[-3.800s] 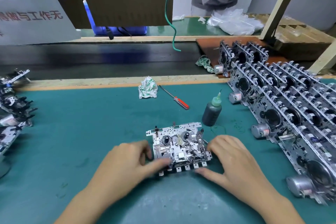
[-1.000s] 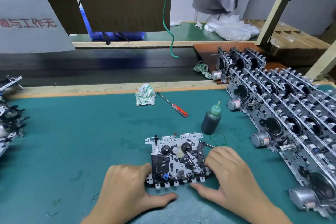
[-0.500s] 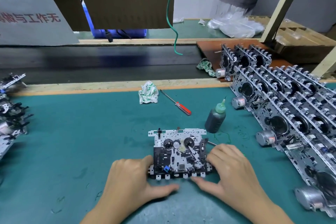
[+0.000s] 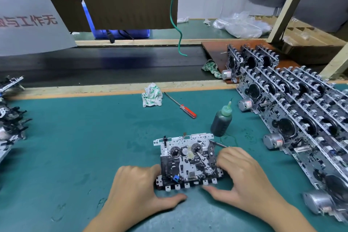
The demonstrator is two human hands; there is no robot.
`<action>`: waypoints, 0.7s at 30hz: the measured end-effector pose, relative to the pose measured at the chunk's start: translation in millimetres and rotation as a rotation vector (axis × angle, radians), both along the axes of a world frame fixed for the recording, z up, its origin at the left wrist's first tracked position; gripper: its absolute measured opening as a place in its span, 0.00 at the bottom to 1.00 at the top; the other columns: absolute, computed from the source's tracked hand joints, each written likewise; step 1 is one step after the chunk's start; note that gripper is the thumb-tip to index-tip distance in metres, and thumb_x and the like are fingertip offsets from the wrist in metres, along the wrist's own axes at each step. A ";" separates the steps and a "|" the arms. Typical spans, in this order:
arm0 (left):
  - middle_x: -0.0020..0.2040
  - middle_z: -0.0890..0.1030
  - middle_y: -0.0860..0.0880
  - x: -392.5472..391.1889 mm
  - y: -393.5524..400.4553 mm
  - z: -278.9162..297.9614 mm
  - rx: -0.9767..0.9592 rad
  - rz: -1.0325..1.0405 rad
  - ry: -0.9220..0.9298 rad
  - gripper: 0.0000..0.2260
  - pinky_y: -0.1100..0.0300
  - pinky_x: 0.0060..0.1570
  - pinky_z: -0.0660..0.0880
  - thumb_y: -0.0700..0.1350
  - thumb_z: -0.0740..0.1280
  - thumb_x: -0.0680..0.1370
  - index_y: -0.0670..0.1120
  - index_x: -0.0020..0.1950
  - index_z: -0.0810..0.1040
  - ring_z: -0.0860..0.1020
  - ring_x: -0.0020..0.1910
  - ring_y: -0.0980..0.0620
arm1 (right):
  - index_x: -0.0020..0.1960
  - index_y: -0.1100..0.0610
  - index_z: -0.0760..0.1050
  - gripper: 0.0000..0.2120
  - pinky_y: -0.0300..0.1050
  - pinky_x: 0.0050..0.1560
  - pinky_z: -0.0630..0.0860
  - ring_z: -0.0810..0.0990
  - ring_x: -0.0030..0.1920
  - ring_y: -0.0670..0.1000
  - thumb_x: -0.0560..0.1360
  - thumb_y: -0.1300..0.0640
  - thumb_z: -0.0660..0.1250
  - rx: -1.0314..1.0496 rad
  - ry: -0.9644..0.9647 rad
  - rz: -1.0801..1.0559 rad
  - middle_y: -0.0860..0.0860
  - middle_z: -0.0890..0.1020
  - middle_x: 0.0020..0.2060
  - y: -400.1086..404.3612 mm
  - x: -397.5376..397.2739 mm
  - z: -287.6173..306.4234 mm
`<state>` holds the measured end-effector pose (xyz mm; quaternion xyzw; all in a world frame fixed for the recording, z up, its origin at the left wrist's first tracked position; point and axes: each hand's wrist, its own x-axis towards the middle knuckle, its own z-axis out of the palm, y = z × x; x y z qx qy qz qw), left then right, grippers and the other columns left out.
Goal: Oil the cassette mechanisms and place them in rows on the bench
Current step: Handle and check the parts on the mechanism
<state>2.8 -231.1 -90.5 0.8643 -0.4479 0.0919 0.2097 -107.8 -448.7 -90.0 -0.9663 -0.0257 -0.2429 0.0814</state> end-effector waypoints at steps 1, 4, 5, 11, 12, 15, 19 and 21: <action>0.16 0.66 0.50 -1.1 -0.4 0.1 -0.001 0.013 -0.006 0.24 0.69 0.19 0.60 0.73 0.62 0.60 0.52 0.26 0.72 0.67 0.16 0.54 | 0.31 0.57 0.72 0.22 0.38 0.44 0.67 0.72 0.35 0.50 0.67 0.37 0.66 -0.009 -0.009 0.014 0.47 0.74 0.30 -1.9 0.0 0.9; 0.16 0.65 0.51 -2.9 -2.2 1.4 -0.014 0.073 -0.011 0.27 0.67 0.19 0.60 0.74 0.61 0.60 0.49 0.24 0.71 0.67 0.15 0.53 | 0.30 0.57 0.72 0.23 0.39 0.45 0.67 0.74 0.34 0.50 0.68 0.36 0.65 -0.007 -0.036 0.008 0.47 0.75 0.29 -0.3 1.6 0.3; 0.15 0.64 0.51 -3.2 -3.5 1.0 -0.024 0.103 -0.012 0.28 0.67 0.19 0.61 0.73 0.61 0.60 0.48 0.23 0.70 0.67 0.15 0.52 | 0.30 0.57 0.73 0.24 0.40 0.44 0.68 0.74 0.33 0.50 0.68 0.36 0.65 0.001 -0.039 0.004 0.47 0.75 0.29 0.8 1.6 -0.7; 0.14 0.63 0.49 -3.9 -7.5 -2.8 -0.056 0.162 -0.040 0.29 0.66 0.19 0.60 0.71 0.61 0.61 0.45 0.21 0.67 0.66 0.14 0.49 | 0.30 0.57 0.71 0.25 0.41 0.47 0.69 0.72 0.34 0.50 0.64 0.35 0.70 0.022 -0.020 0.052 0.47 0.72 0.29 2.7 -3.1 0.3; 0.15 0.64 0.50 -2.2 -6.8 -2.8 -0.055 0.141 -0.035 0.28 0.67 0.19 0.60 0.71 0.61 0.61 0.46 0.21 0.67 0.66 0.14 0.49 | 0.30 0.57 0.71 0.24 0.41 0.47 0.69 0.72 0.34 0.50 0.64 0.35 0.69 0.017 -0.023 0.041 0.47 0.73 0.29 3.1 -2.8 -0.1; 0.16 0.65 0.51 4.8 -1.1 -2.3 -0.030 -0.005 -0.032 0.28 0.68 0.18 0.62 0.72 0.61 0.62 0.47 0.24 0.68 0.67 0.15 0.52 | 0.29 0.57 0.72 0.23 0.42 0.45 0.68 0.74 0.33 0.52 0.67 0.37 0.66 -0.009 -0.034 -0.027 0.47 0.74 0.28 4.2 -1.5 -1.6; 0.16 0.65 0.50 8.8 1.8 -2.6 -0.049 -0.047 -0.118 0.27 0.67 0.16 0.63 0.68 0.61 0.69 0.46 0.24 0.66 0.66 0.15 0.51 | 0.30 0.57 0.71 0.23 0.42 0.44 0.68 0.73 0.34 0.52 0.67 0.37 0.66 0.008 -0.019 -0.027 0.47 0.73 0.29 2.1 -1.1 -1.6; 0.16 0.64 0.50 7.5 0.5 -4.0 -0.068 -0.016 -0.182 0.30 0.67 0.17 0.61 0.67 0.56 0.75 0.46 0.23 0.67 0.65 0.14 0.48 | 0.30 0.57 0.70 0.24 0.41 0.45 0.68 0.72 0.34 0.51 0.66 0.35 0.67 0.024 -0.003 0.007 0.48 0.73 0.29 1.0 -1.8 -0.3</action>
